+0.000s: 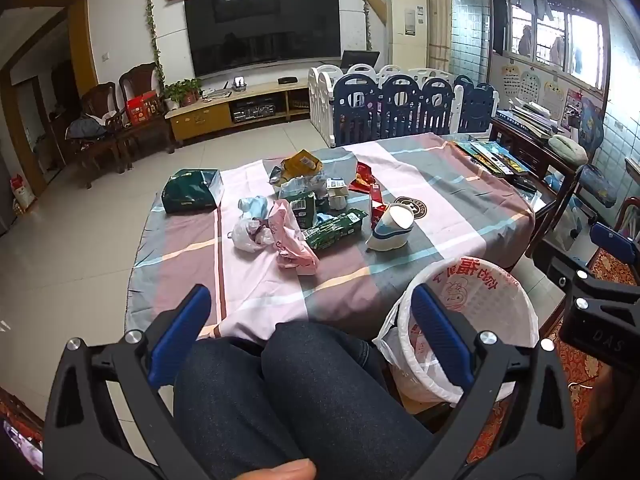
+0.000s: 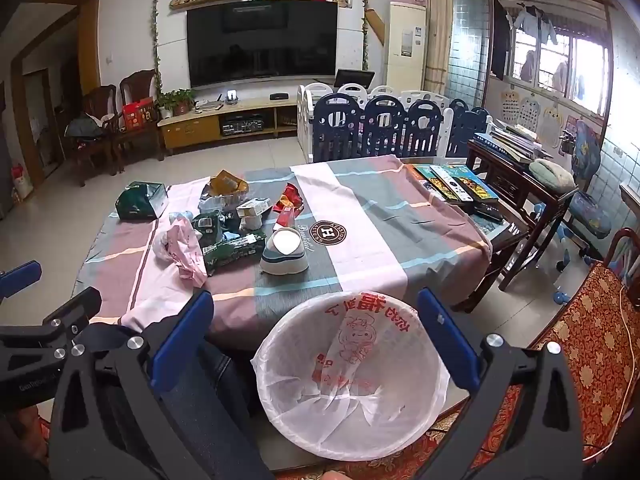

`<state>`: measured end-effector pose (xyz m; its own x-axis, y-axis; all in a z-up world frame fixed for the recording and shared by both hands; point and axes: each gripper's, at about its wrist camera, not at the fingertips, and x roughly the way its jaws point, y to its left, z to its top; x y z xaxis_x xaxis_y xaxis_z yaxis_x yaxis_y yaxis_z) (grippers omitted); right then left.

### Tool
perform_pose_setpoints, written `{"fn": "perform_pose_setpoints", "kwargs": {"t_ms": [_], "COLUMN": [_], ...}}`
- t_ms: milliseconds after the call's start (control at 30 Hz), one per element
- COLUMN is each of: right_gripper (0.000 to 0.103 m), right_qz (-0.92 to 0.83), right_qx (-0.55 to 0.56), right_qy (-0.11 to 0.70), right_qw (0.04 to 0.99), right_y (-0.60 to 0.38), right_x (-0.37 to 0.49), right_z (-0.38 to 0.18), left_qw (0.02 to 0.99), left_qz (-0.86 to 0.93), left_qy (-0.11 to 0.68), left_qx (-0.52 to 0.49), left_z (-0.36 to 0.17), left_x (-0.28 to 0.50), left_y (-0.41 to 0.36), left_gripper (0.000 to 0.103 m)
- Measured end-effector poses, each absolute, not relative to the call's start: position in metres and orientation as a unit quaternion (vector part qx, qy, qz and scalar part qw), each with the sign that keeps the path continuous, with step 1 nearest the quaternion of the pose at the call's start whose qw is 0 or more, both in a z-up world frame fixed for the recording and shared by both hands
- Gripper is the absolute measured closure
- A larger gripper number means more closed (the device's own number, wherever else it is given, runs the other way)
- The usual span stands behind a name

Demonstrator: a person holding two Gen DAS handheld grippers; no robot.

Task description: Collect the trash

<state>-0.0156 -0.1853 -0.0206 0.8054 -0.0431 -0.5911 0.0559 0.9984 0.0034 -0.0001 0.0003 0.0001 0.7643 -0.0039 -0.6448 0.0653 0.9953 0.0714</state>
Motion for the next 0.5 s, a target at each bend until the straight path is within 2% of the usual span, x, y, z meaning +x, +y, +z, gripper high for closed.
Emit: {"fn": "perform_pose_setpoints", "kwargs": {"t_ms": [500], "right_gripper": [0.003], "right_qz": [-0.026], "right_qx": [0.008], "right_qy": [0.314], "right_qw": [0.949], "right_y": [-0.1842], "right_x": [-0.0152], "right_z": [-0.0215], "left_qw": [0.938], "left_qz": [-0.019], "left_qy": [0.344], "left_qx": [0.043], "left_z": [0.0001], "left_x": [0.0000], "left_y": [0.0004], "left_gripper": [0.003]}}
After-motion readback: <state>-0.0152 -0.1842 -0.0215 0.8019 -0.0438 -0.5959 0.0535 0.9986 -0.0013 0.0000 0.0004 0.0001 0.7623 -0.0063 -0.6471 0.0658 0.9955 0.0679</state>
